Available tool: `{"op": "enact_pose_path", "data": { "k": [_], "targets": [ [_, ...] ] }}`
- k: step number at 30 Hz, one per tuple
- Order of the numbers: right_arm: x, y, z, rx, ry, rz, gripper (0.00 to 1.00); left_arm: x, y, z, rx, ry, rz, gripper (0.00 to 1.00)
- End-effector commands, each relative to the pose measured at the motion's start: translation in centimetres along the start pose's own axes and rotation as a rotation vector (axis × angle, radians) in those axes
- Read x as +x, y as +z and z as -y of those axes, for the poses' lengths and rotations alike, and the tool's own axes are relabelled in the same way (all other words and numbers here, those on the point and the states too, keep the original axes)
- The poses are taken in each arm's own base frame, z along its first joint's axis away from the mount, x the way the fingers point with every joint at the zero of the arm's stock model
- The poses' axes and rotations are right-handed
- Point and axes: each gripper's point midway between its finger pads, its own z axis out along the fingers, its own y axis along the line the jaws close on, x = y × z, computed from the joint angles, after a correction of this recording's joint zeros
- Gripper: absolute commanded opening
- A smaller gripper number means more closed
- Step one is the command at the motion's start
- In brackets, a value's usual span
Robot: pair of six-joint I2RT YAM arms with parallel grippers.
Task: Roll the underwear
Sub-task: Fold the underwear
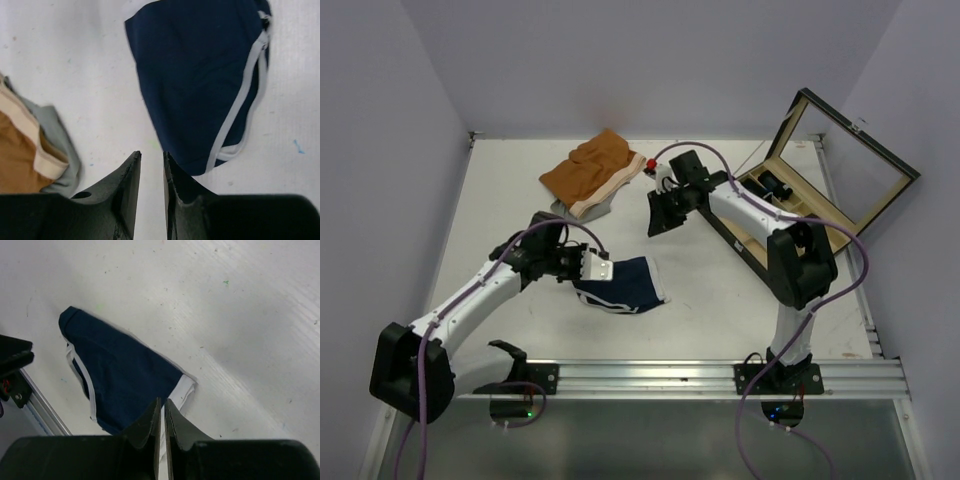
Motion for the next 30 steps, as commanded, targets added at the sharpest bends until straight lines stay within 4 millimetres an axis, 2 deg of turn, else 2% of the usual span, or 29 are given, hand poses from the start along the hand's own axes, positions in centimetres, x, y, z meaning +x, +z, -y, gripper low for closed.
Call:
{"op": "enact_pose_path", "data": {
  "k": [1,2,6,10,13,16,19,24,30],
  "targets": [
    [1.1,0.3,-1.9,-0.084,0.014,-0.046,0.1,-0.3,1.6,3.0,0.097,-0.098,-0.005,0.27],
    [2.1,0.7,-1.6,-0.082,0.028,-0.07,0.1,-0.7,1.9,3.2,0.108,-0.123,0.004,0.27],
    [4.3,1.7,-0.6,-0.07,0.032,-0.116,0.1,-3.1,3.1,4.1,0.132,-0.124,0.039,0.29],
    [5.1,1.8,-0.3,-0.06,0.033,-0.13,0.13,-6.2,4.6,7.0,0.216,-0.085,0.078,0.3],
    [5.3,1.7,-0.1,-0.052,0.03,-0.13,0.16,-7.6,5.5,8.6,0.267,-0.069,0.088,0.3],
    [5.2,1.3,-0.1,-0.047,0.026,-0.124,0.17,-7.6,6.9,9.9,0.315,-0.069,0.055,0.3],
    [5.2,1.0,-0.2,-0.047,0.018,-0.123,0.18,-7.4,7.9,10.1,0.322,-0.067,0.03,0.3],
    [5.7,0.6,-0.2,-0.046,0.01,-0.126,0.19,-7.5,8.7,9.3,0.286,-0.065,0.019,0.3],
    [6.1,0.7,-0.2,-0.054,0.008,-0.134,0.2,-7.2,8.6,8.9,0.249,-0.045,0.007,0.31]
  ]
}}
